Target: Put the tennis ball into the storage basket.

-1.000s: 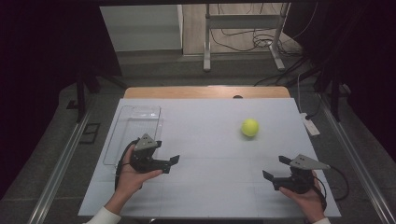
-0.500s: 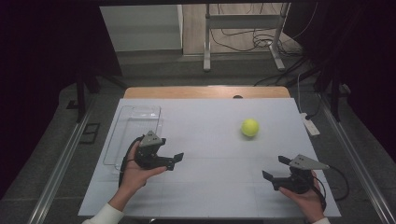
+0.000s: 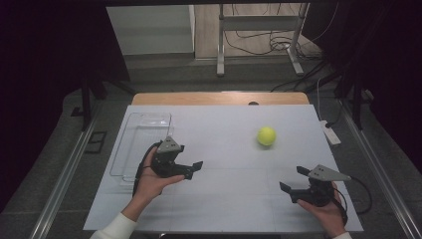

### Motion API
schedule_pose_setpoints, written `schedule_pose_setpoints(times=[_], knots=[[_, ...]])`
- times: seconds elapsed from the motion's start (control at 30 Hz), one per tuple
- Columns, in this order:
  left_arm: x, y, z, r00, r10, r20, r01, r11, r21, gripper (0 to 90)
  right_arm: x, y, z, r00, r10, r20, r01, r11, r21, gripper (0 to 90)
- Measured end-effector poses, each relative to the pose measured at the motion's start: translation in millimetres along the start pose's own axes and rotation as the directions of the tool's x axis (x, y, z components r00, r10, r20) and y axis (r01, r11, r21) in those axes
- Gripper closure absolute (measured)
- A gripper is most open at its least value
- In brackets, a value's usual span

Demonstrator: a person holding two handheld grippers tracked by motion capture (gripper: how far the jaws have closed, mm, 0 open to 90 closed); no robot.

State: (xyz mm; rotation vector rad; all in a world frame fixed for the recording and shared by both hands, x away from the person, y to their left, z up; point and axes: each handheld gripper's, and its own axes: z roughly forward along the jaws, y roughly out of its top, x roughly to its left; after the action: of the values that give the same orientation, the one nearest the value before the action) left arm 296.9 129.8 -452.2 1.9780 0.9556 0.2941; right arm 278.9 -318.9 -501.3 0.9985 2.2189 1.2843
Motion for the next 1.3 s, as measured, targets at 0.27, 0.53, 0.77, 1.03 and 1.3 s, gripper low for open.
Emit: schedule_pose_setpoints(times=[0.27,0.53,0.77,1.03,1.3], knots=[[-7.2,8.9,9.9,0.9996,0.021,0.021,-0.021,0.9998,0.005,11.0,0.0,-0.3,-0.1,1.0,0.002,-0.002,-0.002,1.0,0.001,10.8],[-8.6,14.2,13.9,0.9994,0.022,0.027,-0.022,0.9997,0.004,11.0,-0.2,-0.5,-0.5,1.0,0.004,-0.002,-0.004,1.0,0.0,10.8],[-11.4,19.1,20.0,0.9989,0.027,0.037,-0.027,0.9996,0.007,11.0,-0.4,-0.7,-0.3,1.0,0.003,0.0,-0.003,1.0,0.002,10.8],[-14.7,25.6,27.3,0.9982,0.032,0.051,-0.032,0.9994,0.011,11.0,-0.7,-1.0,-0.2,1.0,0.003,0.001,-0.003,1.0,0.003,10.8],[-17.1,29.2,34.1,0.9972,0.039,0.063,-0.04,0.999,0.019,11.0,-0.9,-1.1,-0.7,1.0,0.003,0.003,-0.003,1.0,0.003,10.8]])
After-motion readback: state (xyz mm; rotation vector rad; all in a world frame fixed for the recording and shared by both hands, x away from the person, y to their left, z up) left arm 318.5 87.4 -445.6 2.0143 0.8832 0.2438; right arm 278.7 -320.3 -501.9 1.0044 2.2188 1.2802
